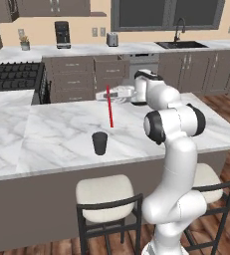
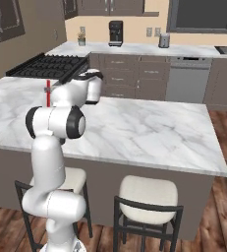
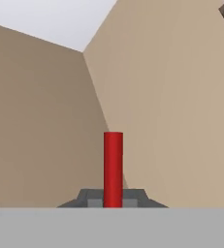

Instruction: Take a straw from the drawer in front and place it inside the glass cup on the dining counter.

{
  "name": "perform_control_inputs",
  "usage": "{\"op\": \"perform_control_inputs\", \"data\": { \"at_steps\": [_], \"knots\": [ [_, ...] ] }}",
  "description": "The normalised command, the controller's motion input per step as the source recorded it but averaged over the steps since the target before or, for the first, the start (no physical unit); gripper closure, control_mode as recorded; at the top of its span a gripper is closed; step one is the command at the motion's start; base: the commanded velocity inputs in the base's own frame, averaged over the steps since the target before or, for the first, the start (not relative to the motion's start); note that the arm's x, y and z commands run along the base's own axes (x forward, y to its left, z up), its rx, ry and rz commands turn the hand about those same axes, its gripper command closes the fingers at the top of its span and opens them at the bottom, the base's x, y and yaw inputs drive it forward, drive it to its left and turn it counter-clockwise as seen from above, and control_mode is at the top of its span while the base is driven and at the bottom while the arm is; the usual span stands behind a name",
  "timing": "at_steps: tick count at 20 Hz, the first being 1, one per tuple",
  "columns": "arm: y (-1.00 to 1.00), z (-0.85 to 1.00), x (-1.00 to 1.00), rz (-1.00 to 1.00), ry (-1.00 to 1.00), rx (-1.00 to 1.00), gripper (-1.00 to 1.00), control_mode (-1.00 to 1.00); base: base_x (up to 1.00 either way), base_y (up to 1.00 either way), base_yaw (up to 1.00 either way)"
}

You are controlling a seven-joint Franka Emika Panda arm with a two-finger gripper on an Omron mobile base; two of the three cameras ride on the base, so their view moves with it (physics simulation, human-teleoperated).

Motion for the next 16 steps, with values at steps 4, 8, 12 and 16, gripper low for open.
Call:
{"op": "perform_control_inputs", "data": {
  "at_steps": [4,8,12,16],
  "knots": [
    [0.00,-0.16,0.00,0.00,-0.26,0.05,1.00,-1.00,0.00,0.00,0.00],
    [-0.01,-0.23,0.00,0.00,-0.26,0.00,1.00,-1.00,0.00,0.00,0.00],
    [-0.06,-0.39,0.00,0.00,-0.21,0.01,1.00,-1.00,0.00,0.00,0.00],
    [0.00,-0.47,0.00,0.00,-0.05,0.10,1.00,-1.00,0.00,0.00,0.00]
  ]
}}
